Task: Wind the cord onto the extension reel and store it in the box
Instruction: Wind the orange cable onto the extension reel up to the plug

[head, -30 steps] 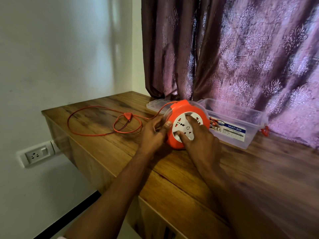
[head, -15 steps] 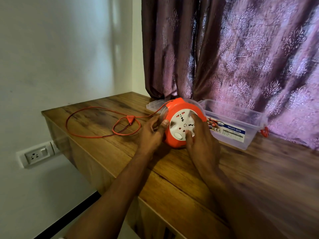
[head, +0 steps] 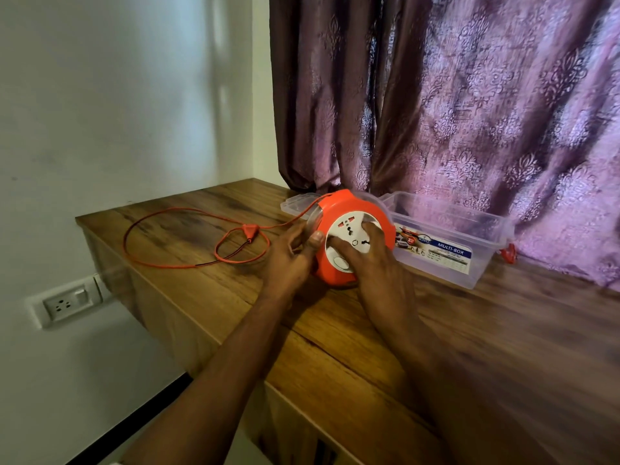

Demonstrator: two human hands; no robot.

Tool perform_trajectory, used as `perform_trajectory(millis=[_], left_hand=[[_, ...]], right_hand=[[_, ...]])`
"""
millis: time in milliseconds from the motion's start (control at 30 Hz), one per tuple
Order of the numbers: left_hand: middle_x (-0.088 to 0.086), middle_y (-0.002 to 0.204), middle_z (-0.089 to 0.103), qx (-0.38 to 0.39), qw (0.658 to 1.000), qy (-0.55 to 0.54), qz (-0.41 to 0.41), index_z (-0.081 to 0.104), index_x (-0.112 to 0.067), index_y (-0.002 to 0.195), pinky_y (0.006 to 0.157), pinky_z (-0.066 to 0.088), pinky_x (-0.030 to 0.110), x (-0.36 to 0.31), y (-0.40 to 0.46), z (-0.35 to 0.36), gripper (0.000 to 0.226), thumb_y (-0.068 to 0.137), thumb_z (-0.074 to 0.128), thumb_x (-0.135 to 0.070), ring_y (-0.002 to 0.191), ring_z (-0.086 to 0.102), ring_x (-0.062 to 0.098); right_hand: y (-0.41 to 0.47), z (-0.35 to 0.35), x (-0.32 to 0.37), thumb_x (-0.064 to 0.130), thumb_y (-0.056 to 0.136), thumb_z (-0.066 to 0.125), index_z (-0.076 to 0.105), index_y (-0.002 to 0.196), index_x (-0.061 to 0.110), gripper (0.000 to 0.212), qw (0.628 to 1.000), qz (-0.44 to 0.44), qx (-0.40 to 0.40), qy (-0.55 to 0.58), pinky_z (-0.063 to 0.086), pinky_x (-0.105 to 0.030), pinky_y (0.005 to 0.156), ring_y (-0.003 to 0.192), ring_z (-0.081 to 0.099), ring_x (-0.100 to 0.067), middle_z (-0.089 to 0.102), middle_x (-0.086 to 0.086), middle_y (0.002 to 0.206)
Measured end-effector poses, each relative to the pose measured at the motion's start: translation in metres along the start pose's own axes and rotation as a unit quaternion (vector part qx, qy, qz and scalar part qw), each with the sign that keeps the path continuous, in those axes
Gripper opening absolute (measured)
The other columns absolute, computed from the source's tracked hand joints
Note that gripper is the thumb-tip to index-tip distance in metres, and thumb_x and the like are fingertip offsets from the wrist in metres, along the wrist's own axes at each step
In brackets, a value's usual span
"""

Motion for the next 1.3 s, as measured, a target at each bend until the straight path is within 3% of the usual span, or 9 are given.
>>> perform_trajectory(millis=[233,400,567,667,800,967,1067,1167,1300], left_hand=[[0.000,0.112,0.074,0.012,1.000,0.011,-0.014,0.067,-0.042,0.102,0.092,0.054,0.053,0.000,0.001,0.002,0.022,0.082,0.064,-0.048,0.106,0.069,0.020],[0.004,0.109,0.075,0.007,1.000,0.011,0.004,0.070,-0.024,0.112,0.089,0.053,0.059,0.002,0.000,0.002,0.040,0.081,0.064,-0.050,0.103,0.070,0.026],[0.002,0.107,0.075,0.019,1.000,0.015,0.005,0.069,-0.033,0.108,0.087,0.056,0.055,-0.001,-0.001,0.004,0.031,0.082,0.064,-0.049,0.102,0.071,0.021],[-0.001,0.112,0.074,0.023,0.999,0.023,-0.002,0.067,-0.031,0.118,0.089,0.055,0.046,0.001,-0.002,0.004,0.044,0.081,0.064,-0.054,0.101,0.069,0.015],[-0.004,0.117,0.072,0.025,0.998,0.049,0.009,0.065,-0.028,0.124,0.092,0.054,0.054,0.002,-0.002,0.004,0.047,0.084,0.063,-0.052,0.111,0.067,0.016],[-0.007,0.116,0.072,0.032,0.999,0.030,0.031,0.062,-0.036,0.122,0.095,0.055,0.046,-0.006,-0.005,0.007,0.034,0.088,0.063,-0.033,0.110,0.068,0.011],[-0.005,0.118,0.072,0.037,0.998,0.032,0.031,0.063,-0.038,0.122,0.094,0.055,0.048,-0.007,-0.005,0.008,0.034,0.088,0.062,-0.040,0.110,0.067,0.013],[-0.003,0.114,0.073,0.031,0.999,0.033,0.030,0.064,-0.042,0.114,0.088,0.058,0.044,-0.007,-0.005,0.007,0.029,0.085,0.062,-0.045,0.105,0.069,0.013],[-0.001,0.105,0.074,0.015,0.999,0.024,0.022,0.067,-0.028,0.116,0.065,0.049,0.026,-0.003,-0.002,0.005,0.032,0.087,0.062,-0.041,0.075,0.062,-0.004]], right_hand=[[-0.002,-0.001,-0.006,0.014,0.094,0.048,0.027,0.140,0.051,0.063,0.999,0.026,0.013,0.027,0.053,-0.047,0.085,0.126,0.045,-0.037,0.017,-0.007,0.152],[0.000,-0.004,-0.013,0.041,0.094,0.050,0.022,0.141,0.052,0.056,0.997,0.062,-0.024,0.038,0.055,-0.041,0.069,0.094,0.062,-0.031,0.038,-0.006,0.128],[-0.001,-0.005,-0.018,0.052,0.091,0.050,0.028,0.144,0.045,0.057,0.994,0.089,-0.042,0.042,0.054,-0.041,0.071,0.095,0.061,-0.030,0.049,-0.007,0.122],[-0.002,-0.008,-0.018,0.057,0.088,0.053,0.033,0.142,0.043,0.059,0.990,0.111,-0.058,0.066,0.054,-0.042,0.072,0.098,0.062,-0.032,0.057,-0.007,0.121],[-0.002,-0.011,-0.023,0.061,0.082,0.059,0.042,0.137,0.044,0.060,0.978,0.158,-0.070,0.115,0.053,-0.039,0.074,0.096,0.064,-0.029,0.068,-0.004,0.109],[-0.004,-0.012,-0.027,0.063,0.079,0.061,0.048,0.133,0.042,0.059,0.965,0.203,-0.075,0.150,0.049,-0.036,0.076,0.098,0.064,-0.029,0.073,-0.002,0.096],[-0.005,-0.010,-0.029,0.063,0.078,0.062,0.051,0.130,0.039,0.058,0.952,0.229,-0.087,0.182,0.051,-0.038,0.077,0.100,0.062,-0.032,0.072,-0.005,0.102],[-0.006,-0.010,-0.032,0.056,0.080,0.065,0.058,0.126,0.036,0.050,0.930,0.250,-0.105,0.248,0.047,-0.032,0.077,0.098,0.063,-0.030,0.072,-0.008,0.102],[-0.009,-0.004,-0.038,0.044,0.085,0.066,0.061,0.125,0.035,0.041,0.898,0.253,-0.135,0.333,0.044,-0.027,0.075,0.090,0.067,-0.021,0.074,-0.003,0.087]])
Point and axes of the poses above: each hand's wrist, its own y-axis towards the middle knuckle, its own z-axis out of the palm, x = y × z, the point moved 7 cm from there along y, towards the middle knuckle
